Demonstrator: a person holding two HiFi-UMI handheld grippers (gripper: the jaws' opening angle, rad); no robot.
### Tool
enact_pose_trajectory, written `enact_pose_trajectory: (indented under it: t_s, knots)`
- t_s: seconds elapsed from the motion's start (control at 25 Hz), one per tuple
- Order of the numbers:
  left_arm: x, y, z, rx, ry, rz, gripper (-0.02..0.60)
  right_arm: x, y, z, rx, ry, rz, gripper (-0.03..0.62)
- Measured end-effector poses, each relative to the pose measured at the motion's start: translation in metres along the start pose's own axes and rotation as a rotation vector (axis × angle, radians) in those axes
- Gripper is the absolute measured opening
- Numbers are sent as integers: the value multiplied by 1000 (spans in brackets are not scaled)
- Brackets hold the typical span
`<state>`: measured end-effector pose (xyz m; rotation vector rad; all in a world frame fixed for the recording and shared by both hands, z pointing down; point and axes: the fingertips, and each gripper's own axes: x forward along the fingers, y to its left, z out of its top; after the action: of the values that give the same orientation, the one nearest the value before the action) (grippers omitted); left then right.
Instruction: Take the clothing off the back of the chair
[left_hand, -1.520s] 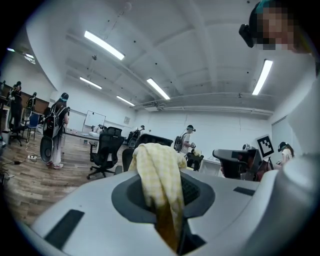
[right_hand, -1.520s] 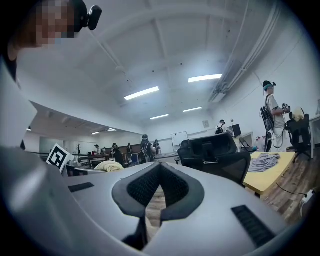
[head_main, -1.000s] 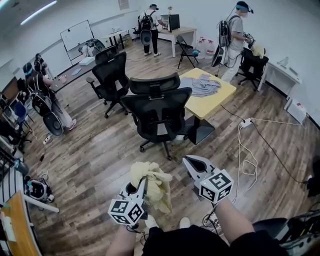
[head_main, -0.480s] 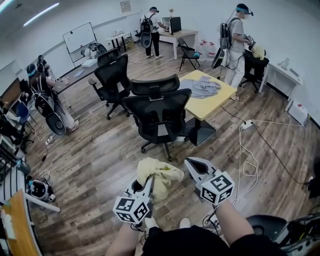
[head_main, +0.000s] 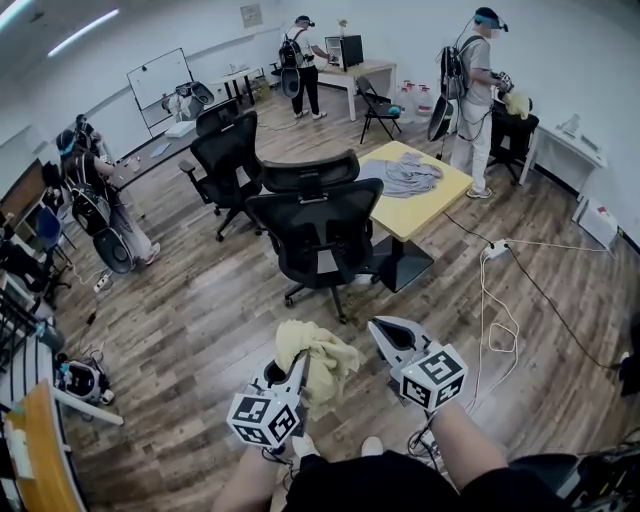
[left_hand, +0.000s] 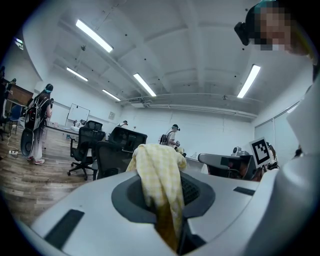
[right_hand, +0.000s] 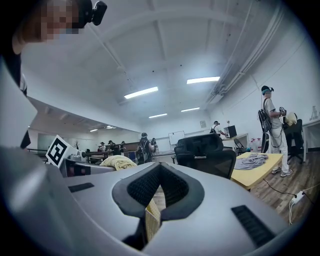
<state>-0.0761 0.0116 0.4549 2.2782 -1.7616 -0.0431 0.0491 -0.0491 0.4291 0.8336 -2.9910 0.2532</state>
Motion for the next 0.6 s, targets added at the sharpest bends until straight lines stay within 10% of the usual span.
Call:
enact_pose_trajectory:
  t_s: [0.6]
  knots:
    - [1,5,0,-1,-4,5,89,7,2,-3,-1,9,9,12]
